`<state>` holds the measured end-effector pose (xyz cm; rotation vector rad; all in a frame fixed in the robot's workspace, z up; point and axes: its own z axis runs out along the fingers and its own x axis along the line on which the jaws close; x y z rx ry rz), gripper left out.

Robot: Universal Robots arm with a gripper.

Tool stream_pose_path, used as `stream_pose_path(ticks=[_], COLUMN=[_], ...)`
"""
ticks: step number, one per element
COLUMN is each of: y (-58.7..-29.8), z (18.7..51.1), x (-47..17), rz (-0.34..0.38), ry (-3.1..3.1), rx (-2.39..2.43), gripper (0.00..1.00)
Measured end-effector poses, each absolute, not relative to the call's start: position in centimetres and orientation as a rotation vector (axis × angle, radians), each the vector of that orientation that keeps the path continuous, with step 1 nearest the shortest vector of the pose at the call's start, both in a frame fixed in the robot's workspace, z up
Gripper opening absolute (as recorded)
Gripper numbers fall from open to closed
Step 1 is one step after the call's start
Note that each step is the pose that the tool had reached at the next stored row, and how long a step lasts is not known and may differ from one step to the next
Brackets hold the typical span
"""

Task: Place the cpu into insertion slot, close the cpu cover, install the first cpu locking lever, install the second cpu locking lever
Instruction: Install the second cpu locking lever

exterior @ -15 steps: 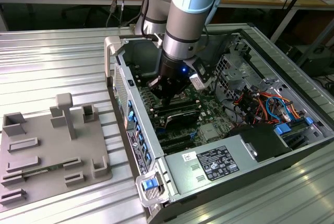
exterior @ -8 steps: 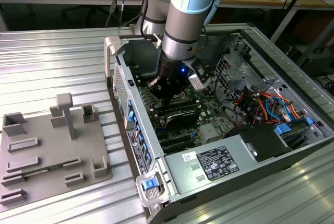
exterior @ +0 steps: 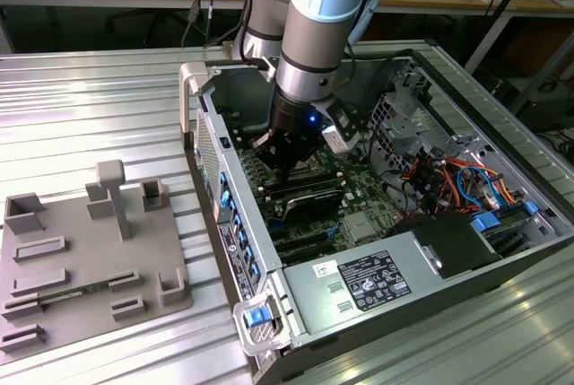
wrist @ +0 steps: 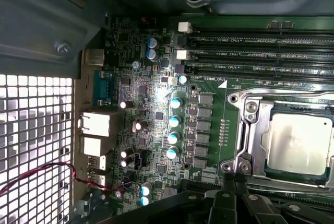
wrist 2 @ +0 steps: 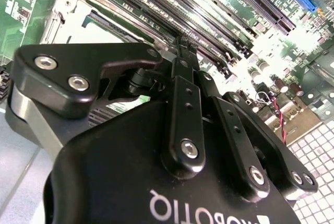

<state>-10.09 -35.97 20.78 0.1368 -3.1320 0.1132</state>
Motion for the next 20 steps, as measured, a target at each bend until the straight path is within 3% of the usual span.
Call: stream_pose_path(ticks=[20], y=[-35.74], z=[20.60], x=[-10.10], rz=[0.108], ry=[-3.132], rx=[0.137], gripper=[0.11])
